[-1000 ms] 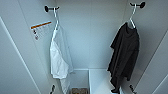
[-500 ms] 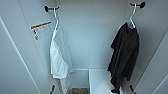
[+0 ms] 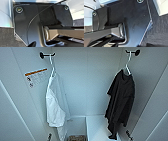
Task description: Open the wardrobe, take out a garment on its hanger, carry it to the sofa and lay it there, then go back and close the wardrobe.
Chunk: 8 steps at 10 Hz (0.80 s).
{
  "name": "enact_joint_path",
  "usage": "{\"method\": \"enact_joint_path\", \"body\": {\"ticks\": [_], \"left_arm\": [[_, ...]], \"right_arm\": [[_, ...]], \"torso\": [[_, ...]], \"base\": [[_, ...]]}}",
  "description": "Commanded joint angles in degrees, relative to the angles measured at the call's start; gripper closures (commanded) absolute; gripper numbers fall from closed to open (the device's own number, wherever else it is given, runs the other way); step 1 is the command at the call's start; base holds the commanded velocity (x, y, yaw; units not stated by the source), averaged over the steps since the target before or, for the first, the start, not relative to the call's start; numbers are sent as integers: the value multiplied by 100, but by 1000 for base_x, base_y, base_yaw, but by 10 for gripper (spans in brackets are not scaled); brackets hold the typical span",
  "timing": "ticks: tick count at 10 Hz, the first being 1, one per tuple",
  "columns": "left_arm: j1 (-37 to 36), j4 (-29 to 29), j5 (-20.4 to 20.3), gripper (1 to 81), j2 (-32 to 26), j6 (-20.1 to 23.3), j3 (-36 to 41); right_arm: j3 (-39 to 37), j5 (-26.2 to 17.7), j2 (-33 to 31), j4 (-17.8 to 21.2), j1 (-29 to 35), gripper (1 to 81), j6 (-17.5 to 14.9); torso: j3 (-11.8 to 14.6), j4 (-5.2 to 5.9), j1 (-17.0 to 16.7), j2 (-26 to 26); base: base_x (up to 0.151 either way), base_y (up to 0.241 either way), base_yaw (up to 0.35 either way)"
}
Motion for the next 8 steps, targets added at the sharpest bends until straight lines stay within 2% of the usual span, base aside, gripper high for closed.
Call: {"method": "enact_joint_path", "body": {"ticks": [1,6,7,8], "left_arm": [[-184,59,293,10,3,16,10],[-184,59,293,10,-5,16,28],[-185,76,301,10,-32,33,80],[-193,320,293,10,-58,33,202]], "right_arm": [[15,-371,9,69,147,10,-39],[-2,-371,17,61,156,10,-49],[-2,-371,17,61,156,10,-65],[-2,-371,17,61,156,10,-66]], "torso": [[0,-554,0,0],[0,-1578,0,0],[0,-1226,0,0],[0,-1401,0,0]], "base": [[0,0,0],[0,0,0],[0,0,0],[0,0,0]]}}
